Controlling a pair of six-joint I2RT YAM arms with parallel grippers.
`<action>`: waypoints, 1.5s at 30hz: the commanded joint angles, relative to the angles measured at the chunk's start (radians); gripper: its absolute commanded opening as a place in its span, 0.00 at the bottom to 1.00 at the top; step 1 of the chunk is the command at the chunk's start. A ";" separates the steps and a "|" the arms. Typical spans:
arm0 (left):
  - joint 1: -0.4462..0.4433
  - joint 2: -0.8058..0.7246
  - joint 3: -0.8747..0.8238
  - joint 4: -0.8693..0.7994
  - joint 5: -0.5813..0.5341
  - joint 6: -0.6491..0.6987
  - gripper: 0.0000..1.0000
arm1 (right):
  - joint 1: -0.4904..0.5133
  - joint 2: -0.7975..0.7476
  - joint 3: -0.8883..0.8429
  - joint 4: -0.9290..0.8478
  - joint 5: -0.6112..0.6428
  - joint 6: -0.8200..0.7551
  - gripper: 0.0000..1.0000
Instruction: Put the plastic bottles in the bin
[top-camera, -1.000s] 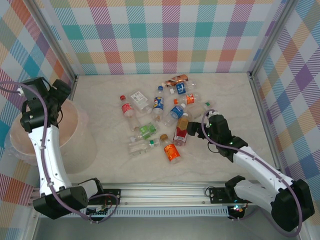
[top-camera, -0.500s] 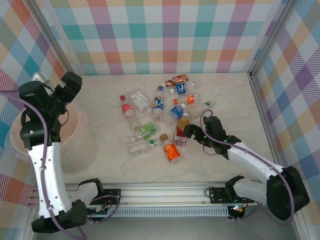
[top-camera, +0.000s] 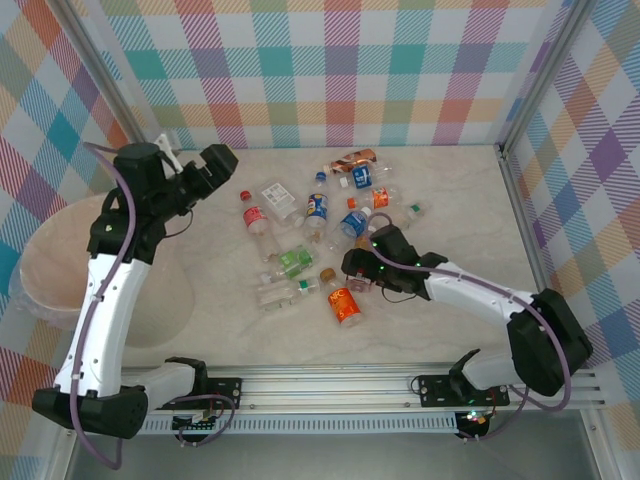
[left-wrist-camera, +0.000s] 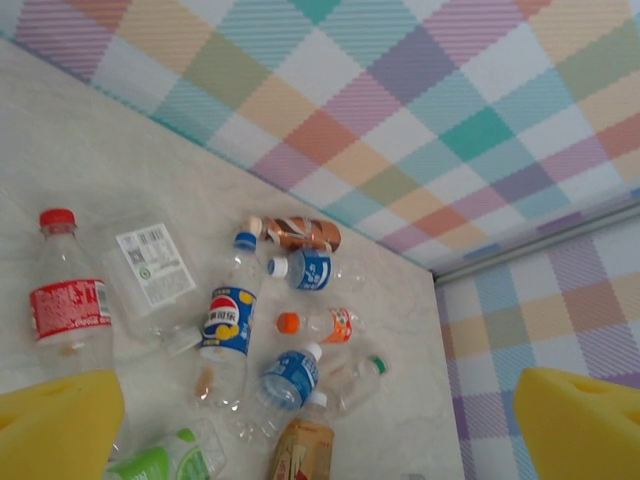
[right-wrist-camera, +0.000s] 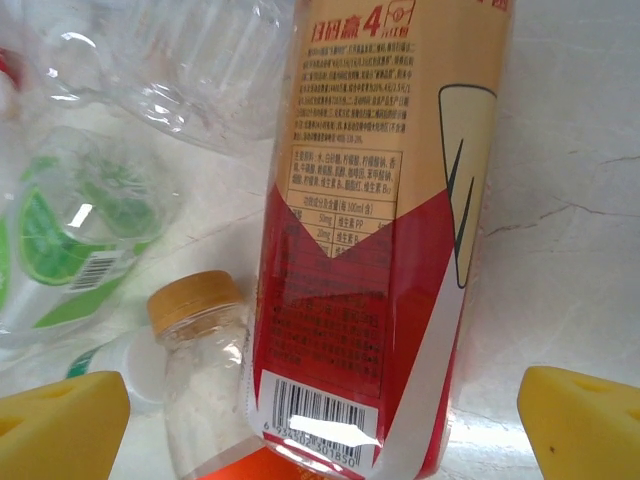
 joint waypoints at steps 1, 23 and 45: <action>-0.054 0.006 -0.024 0.023 -0.042 -0.023 1.00 | 0.049 0.053 0.062 -0.123 0.148 0.025 1.00; -0.195 0.171 0.025 -0.060 -0.121 -0.034 1.00 | 0.045 0.158 0.039 -0.050 0.211 -0.040 0.91; -0.208 0.211 -0.043 -0.039 -0.081 -0.034 1.00 | 0.011 0.129 -0.100 0.057 0.179 -0.214 0.69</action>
